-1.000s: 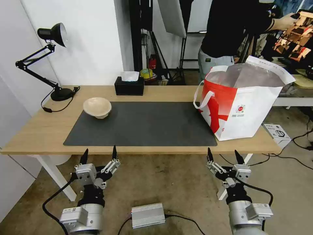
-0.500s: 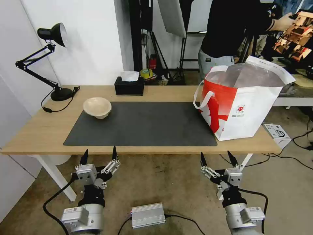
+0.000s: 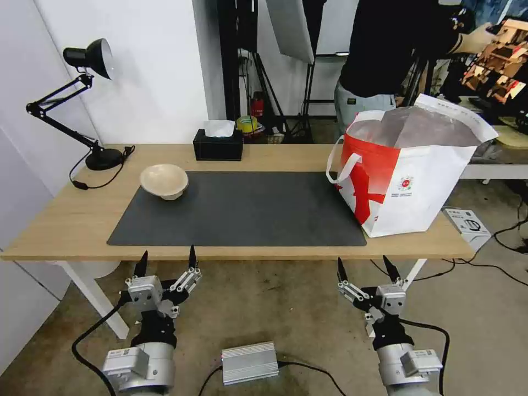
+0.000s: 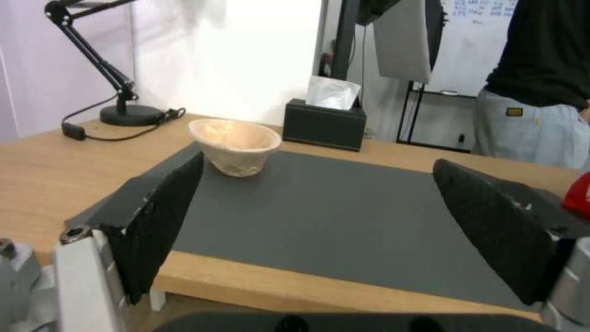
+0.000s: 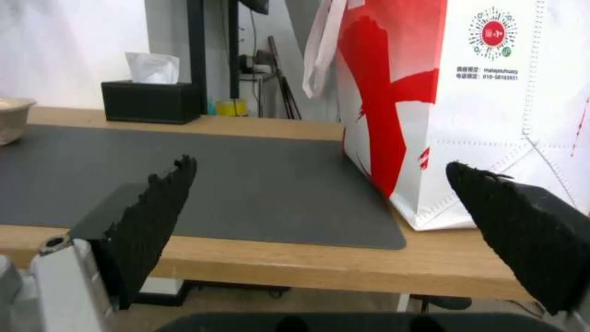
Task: Pick up the trash from the table and place it into the takeout bag.
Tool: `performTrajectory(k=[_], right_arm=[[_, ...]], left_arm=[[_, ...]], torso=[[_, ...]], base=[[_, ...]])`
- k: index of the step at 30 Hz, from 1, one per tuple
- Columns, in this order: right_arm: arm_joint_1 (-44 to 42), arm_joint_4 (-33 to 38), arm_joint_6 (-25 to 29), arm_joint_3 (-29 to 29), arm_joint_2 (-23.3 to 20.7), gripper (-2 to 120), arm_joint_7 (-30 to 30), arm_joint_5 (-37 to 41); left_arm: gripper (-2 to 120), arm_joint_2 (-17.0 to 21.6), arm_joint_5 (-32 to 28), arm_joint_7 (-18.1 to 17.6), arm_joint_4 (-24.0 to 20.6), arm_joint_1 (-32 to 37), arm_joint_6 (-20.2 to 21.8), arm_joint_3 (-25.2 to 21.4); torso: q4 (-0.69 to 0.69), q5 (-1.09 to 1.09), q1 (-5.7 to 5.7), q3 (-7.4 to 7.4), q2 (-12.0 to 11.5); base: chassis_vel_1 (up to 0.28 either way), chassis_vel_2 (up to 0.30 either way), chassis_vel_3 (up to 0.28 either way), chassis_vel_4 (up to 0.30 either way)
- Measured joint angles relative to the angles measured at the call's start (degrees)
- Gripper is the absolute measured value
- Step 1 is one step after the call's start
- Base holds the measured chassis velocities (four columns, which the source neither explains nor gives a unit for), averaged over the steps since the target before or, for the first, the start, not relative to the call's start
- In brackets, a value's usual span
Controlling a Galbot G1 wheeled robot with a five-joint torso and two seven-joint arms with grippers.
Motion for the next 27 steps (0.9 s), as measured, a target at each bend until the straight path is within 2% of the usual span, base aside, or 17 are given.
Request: performTrajectory(k=[2,4,5,6,10,11,14,15,16,18,20,21,23,25,26,27], right_arm=[[0.01,0.00,0.00,0.00,0.00,100,0.01,0.00],[0.02,0.00,0.00,0.00,0.00,100,0.02,0.01],[0.02,0.00,0.00,0.00,0.00,100,0.02,0.01],[0.02,0.00,0.00,0.00,0.00,100,0.02,0.01],[0.03,0.00,0.00,0.01,0.00,100,0.05,0.04],[0.03,0.00,0.00,0.01,0.00,100,0.05,0.04],[0.04,0.00,0.00,0.01,0.00,100,0.06,0.04],[0.03,0.00,-0.01,0.01,0.00,100,0.06,0.05],[0.03,0.00,-0.01,0.01,0.00,100,0.06,0.05],[0.04,0.00,-0.01,0.02,-0.01,100,0.08,0.06],[0.04,0.01,-0.02,0.02,-0.01,100,0.09,0.07],[0.04,0.01,-0.02,0.02,-0.01,100,0.09,0.07],[0.04,0.01,-0.02,0.02,-0.01,100,0.10,0.09],[0.04,0.02,-0.03,0.02,-0.01,100,0.10,0.09],[0.04,0.02,-0.03,0.02,-0.01,100,0.10,0.09],[0.04,0.02,-0.04,0.02,-0.01,100,0.10,0.10]], left_arm=[[100,0.33,-1.59,-0.11,-0.29,-0.58,0.44,-0.52],[100,1.05,-6.12,-0.57,-1.16,-2.22,2.29,-1.76],[100,2.01,-10.70,-1.21,-2.03,-3.95,4.19,-2.85],[100,2.01,-10.70,-1.21,-2.03,-3.95,4.19,-2.85],[100,5.41,-22.05,-4.87,-3.73,-8.47,8.91,-4.83],[100,5.41,-22.05,-4.87,-3.73,-8.47,8.91,-4.83],[100,7.24,-28.73,-6.58,-4.12,-10.67,10.61,-5.55],[100,8.07,-32.13,-6.83,-4.08,-11.90,10.84,-5.93],[100,8.07,-32.13,-6.83,-4.08,-11.90,10.84,-5.93],[100,10.07,-41.87,-7.81,-3.63,-14.91,11.02,-7.65],[100,10.95,-48.00,-9.26,-3.58,-16.09,11.11,-9.24],[100,10.95,-48.00,-9.26,-3.58,-16.09,11.11,-9.24],[100,11.91,-54.55,-10.85,-3.40,-17.61,11.12,-10.03],[100,12.61,-59.30,-12.19,-2.96,-19.32,11.12,-10.32],[100,12.61,-59.30,-12.19,-2.96,-19.32,11.12,-10.32],[100,13.24,-63.19,-13.35,-2.40,-21.00,11.11,-10.55]], torso=[[0.00,0.00,0.00,0.00,0.00],[0.01,0.00,0.00,0.00,0.00],[0.00,-0.01,0.00,0.00,0.00],[0.00,-0.01,0.00,0.00,0.00],[0.00,0.00,0.00,0.00,0.00],[0.00,0.00,0.00,0.00,0.00],[0.00,0.00,0.00,0.00,0.00],[0.00,-0.01,0.00,0.00,0.00],[0.00,-0.01,0.00,0.00,0.00],[-0.01,0.00,0.00,0.00,0.00],[0.00,0.00,0.00,0.00,0.00],[0.00,0.00,0.00,0.00,0.00],[0.01,0.00,0.00,0.00,0.00],[0.00,-0.01,0.00,0.00,0.00],[0.00,-0.01,0.00,0.00,0.00],[0.00,0.00,0.00,0.00,0.00]], base=[[0.000,0.000,0.000,0.000],[0.000,0.000,0.000,0.000],[0.000,0.000,0.000,0.000],[0.000,0.000,0.000,0.000],[0.000,0.000,0.000,0.000],[0.000,0.000,0.000,0.000],[0.000,0.000,0.000,0.000],[0.000,0.000,0.000,0.000],[0.000,0.000,0.000,0.000],[0.000,0.000,0.000,0.000],[0.000,0.000,0.000,0.000],[0.000,0.000,0.000,0.000],[0.000,0.000,0.000,0.000],[0.000,0.000,0.000,0.000],[0.000,0.000,0.000,0.000],[0.000,0.000,0.000,0.000]])
